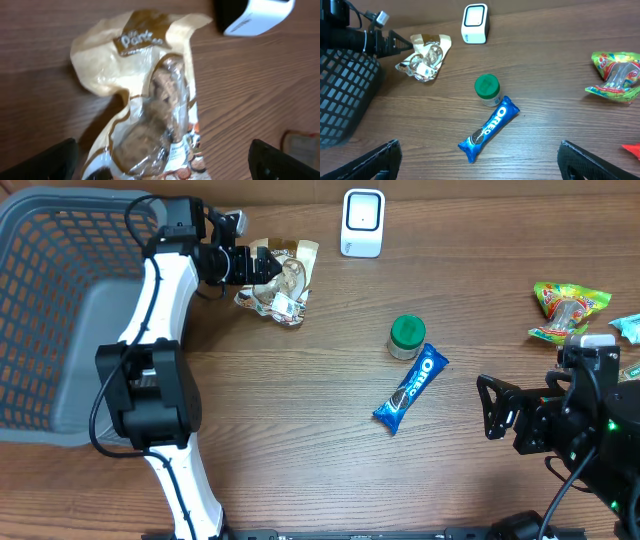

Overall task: Scan the item barcode
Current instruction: 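Lower the left gripper and close it on the tan snack bag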

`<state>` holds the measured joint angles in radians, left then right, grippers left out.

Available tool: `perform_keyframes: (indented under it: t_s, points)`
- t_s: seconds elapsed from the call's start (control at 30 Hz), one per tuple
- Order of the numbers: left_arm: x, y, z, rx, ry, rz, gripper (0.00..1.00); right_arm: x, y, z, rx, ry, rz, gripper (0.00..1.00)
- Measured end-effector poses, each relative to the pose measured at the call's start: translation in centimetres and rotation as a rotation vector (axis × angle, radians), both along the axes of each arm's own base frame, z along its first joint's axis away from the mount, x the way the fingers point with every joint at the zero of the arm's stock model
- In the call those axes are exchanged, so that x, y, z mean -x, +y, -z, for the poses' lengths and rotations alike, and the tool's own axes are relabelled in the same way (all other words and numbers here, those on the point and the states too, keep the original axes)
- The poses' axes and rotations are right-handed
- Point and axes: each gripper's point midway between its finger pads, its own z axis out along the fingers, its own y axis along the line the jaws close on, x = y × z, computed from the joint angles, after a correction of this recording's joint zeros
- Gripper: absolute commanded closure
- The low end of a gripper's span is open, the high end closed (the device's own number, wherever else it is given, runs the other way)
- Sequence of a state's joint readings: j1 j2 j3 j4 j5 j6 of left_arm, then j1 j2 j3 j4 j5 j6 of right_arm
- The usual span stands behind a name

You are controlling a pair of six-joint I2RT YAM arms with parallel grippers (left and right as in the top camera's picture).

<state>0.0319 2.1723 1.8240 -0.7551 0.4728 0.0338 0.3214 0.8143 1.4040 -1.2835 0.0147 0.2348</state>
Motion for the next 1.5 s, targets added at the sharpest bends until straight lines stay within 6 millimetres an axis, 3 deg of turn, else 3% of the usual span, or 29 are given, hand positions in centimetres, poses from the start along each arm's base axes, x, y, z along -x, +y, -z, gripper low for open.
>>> perform_keyframes:
  t_s: [0.1, 0.33, 0.43, 0.6, 1.0, 1.27, 1.5]
  points:
    - [0.6, -0.8, -0.3, -0.058, 0.0, 0.008, 0.0, 0.0, 0.0, 0.0, 0.0, 0.0, 0.0, 0.0]
    - [1.6, -4.4, -5.1, -0.203, -0.115, 0.053, 0.0, 0.0, 0.0, 0.0, 0.0, 0.0, 0.0, 0.0]
    - [2.1, -5.5, -5.6, -0.261, -0.131, 0.067, 0.0, 0.0, 0.0, 0.0, 0.0, 0.0, -0.001, 0.0]
    - [2.0, -5.1, -4.9, -0.313, -0.119, 0.051, 0.0, 0.0, 0.0, 0.0, 0.001, 0.001, 0.0, 0.0]
    - [0.7, 1.4, 0.9, -0.406, -0.001, -0.058, 0.0, -0.1, 0.3, -0.2, -0.012, -0.007, -0.013, 0.0]
    - [0.0, 1.7, 2.6, -0.418, 0.002, -0.05, 0.0, 0.0, 0.6, -0.3, -0.024, -0.01, -0.028, 0.0]
    - [-1.0, 1.3, 2.7, -0.387, -0.035, -0.049, 0.0, 0.0, 0.7, -0.4, -0.026, -0.011, -0.03, 0.0]
